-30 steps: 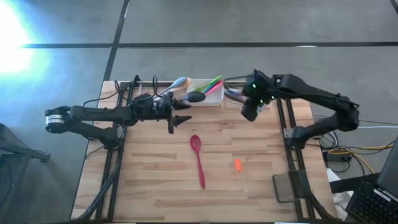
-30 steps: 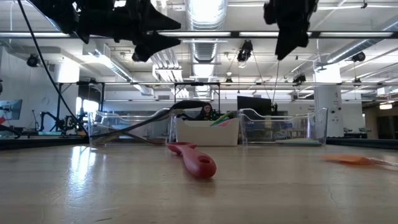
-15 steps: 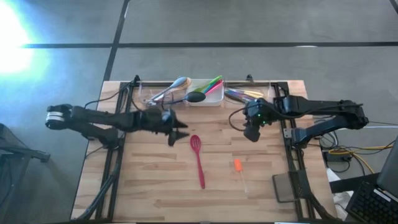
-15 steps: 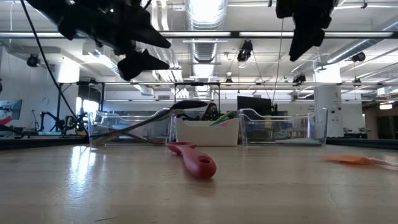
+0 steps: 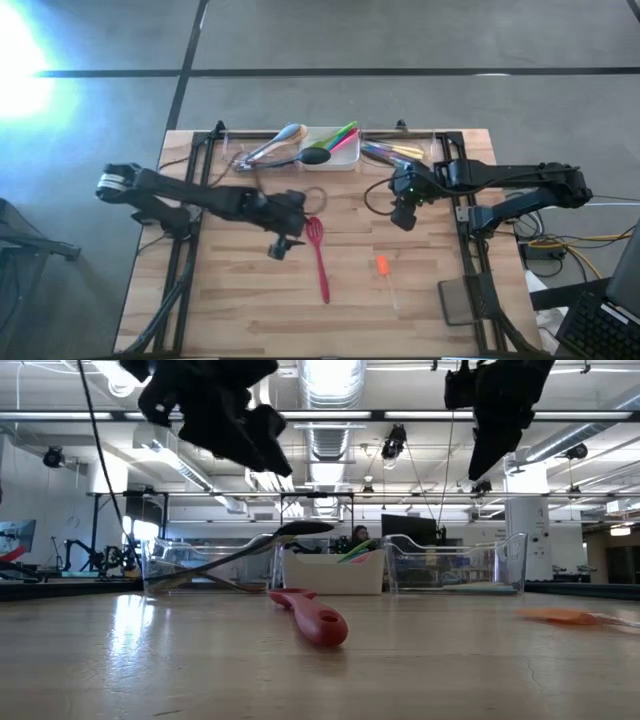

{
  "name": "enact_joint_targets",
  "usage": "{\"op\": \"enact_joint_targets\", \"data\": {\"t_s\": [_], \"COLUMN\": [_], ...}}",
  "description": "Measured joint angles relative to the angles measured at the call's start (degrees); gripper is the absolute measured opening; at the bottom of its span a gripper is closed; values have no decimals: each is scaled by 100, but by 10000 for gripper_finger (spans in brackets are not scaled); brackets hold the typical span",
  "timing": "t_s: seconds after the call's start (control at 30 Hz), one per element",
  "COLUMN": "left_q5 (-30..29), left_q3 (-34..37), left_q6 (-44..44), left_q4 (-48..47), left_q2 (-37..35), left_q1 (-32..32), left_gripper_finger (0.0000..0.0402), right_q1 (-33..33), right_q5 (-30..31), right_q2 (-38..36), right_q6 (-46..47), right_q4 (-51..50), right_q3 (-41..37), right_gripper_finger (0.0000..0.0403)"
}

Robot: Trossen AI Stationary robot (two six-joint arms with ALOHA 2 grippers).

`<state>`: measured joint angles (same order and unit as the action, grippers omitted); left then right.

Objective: Pick & Place Kitchen Items
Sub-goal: Put the red cooking spoon into the left transparent bin

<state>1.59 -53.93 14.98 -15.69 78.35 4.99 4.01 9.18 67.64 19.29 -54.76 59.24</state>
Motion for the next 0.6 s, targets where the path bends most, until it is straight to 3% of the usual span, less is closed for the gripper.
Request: {"op": "enact_joint_targets", "data": {"t_s": [0.3, 0.6], "left_q5": [30, 27], "left_q3": [-1500, -2236], "left_q6": [1867, 2641], "left_q4": [-1580, -2100], "left_q2": [1508, 2450], "left_q1": [49, 133], "left_gripper_finger": [261, 261], "right_q1": [2, 2], "right_q5": [-3, -14], "right_q2": [0, 0], "right_q6": [20, 4], "right_q4": [-7, -9], "right_q3": [-51, -56], "right_gripper_finger": [126, 112]}}
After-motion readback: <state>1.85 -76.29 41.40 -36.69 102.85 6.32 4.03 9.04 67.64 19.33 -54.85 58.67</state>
